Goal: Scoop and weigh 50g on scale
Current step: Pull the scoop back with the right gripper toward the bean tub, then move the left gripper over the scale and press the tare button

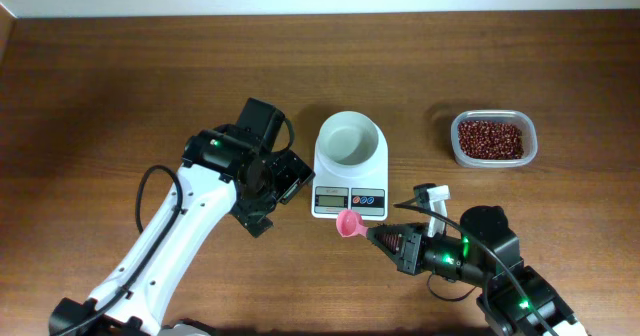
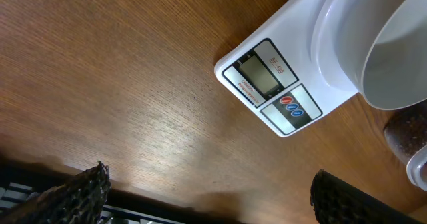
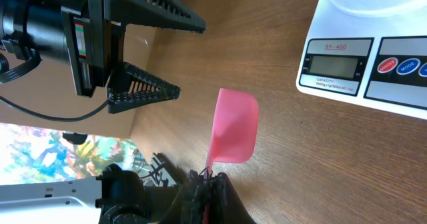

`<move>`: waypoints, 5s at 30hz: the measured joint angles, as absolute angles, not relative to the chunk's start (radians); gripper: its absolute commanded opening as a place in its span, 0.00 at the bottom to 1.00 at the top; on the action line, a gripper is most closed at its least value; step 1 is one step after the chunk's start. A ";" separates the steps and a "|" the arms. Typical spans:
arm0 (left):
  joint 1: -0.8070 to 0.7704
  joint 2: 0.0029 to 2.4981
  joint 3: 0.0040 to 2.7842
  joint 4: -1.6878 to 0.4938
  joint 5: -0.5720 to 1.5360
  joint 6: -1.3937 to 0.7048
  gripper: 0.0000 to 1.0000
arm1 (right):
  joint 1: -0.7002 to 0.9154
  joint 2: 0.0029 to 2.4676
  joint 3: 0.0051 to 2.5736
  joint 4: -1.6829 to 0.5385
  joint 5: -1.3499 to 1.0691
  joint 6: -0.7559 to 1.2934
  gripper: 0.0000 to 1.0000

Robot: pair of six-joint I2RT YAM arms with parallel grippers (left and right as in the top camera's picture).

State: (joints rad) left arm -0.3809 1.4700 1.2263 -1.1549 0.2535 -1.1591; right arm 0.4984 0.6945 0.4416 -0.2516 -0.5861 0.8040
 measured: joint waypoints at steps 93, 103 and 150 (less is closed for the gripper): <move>-0.909 1.586 1.223 -0.694 -0.035 -0.575 0.00 | -0.001 0.560 0.442 -0.210 -0.688 0.722 0.04; -0.909 1.669 1.223 -0.649 -0.039 -0.575 0.00 | -0.001 0.560 0.442 -0.240 -0.645 0.702 0.04; -0.870 1.865 1.223 -0.654 -0.218 -0.366 0.00 | -0.001 0.560 0.442 -0.217 -0.288 0.696 0.04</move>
